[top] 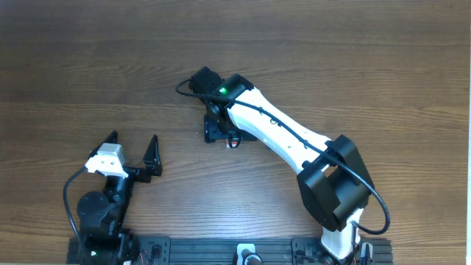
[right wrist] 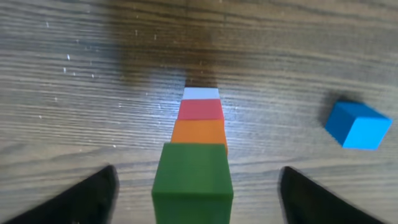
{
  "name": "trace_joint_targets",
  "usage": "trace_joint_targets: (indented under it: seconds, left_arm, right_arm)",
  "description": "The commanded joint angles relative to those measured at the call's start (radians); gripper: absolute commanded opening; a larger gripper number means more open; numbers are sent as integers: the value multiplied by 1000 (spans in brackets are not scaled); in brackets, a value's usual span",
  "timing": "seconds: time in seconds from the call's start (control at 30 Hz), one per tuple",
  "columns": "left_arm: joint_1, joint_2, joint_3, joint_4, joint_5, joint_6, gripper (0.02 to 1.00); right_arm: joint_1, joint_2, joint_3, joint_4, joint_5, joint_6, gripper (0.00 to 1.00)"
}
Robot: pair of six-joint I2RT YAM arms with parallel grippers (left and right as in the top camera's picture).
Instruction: Stack Cubes
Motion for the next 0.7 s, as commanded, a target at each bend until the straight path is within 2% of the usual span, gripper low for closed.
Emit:
trace_joint_targets:
  seconds: [0.03,0.33,0.7]
  left_arm:
    - [-2,-9,-6,0,-1,14,1000]
    - [-2,-9,-6,0,-1,14,998]
    - [-2,-9,-6,0,-1,14,998]
  right_arm:
    - [2,-74,35,-2,13,-19,978]
    - [-2,-230,35,-51,74,-24,993]
    - [-62,-353,35,-328,176,26,991]
